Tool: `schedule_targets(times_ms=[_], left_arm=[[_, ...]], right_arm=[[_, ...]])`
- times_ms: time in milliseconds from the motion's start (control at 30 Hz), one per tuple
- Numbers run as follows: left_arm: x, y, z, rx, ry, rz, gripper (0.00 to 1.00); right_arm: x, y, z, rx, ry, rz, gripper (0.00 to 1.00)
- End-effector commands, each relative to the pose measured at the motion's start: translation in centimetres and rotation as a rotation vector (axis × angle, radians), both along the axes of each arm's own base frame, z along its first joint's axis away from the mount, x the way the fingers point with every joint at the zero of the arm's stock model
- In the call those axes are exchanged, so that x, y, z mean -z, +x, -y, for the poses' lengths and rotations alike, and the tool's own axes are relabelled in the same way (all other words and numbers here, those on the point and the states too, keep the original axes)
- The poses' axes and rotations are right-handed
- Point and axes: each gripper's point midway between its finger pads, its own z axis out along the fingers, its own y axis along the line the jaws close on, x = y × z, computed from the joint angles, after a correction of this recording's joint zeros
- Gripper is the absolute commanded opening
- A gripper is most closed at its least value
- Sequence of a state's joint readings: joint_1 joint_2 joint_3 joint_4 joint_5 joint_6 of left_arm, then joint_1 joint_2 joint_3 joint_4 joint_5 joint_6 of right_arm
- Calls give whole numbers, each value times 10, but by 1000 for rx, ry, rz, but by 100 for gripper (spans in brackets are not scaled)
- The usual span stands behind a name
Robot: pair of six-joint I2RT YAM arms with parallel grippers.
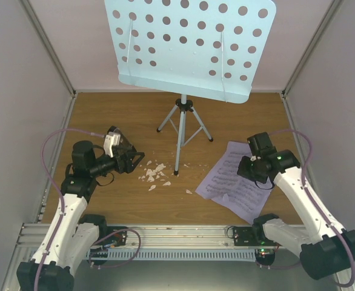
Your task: Pack up the instrument practice props
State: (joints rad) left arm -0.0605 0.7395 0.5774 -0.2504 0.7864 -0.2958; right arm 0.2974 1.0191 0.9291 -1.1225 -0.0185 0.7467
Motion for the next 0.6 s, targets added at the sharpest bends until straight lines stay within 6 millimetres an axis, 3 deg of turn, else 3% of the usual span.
schedule_targets(times_ms=[0,133,367,400,500,567], left_arm=[[-5,3,-1,-2,6,54,95],[-4,3,0,1,9,52,95],[-4,2,-1,-1,9,57,95],[-5,2,-1,-1,9,59,95],[-5,3,-1,-5,10,59,95],[-4,3,-1,-5,10,58,95]], right_arm=[[3,-8,18,46,-56,-12,1],[14,-8,28,77,-98,-15,2],[19,-7,39,136,-133,23,17],[19,-8,40,147,-136,28,28],[12,-6,43,165,-136,64,82],[5,-4,45,180,-141,89,97]])
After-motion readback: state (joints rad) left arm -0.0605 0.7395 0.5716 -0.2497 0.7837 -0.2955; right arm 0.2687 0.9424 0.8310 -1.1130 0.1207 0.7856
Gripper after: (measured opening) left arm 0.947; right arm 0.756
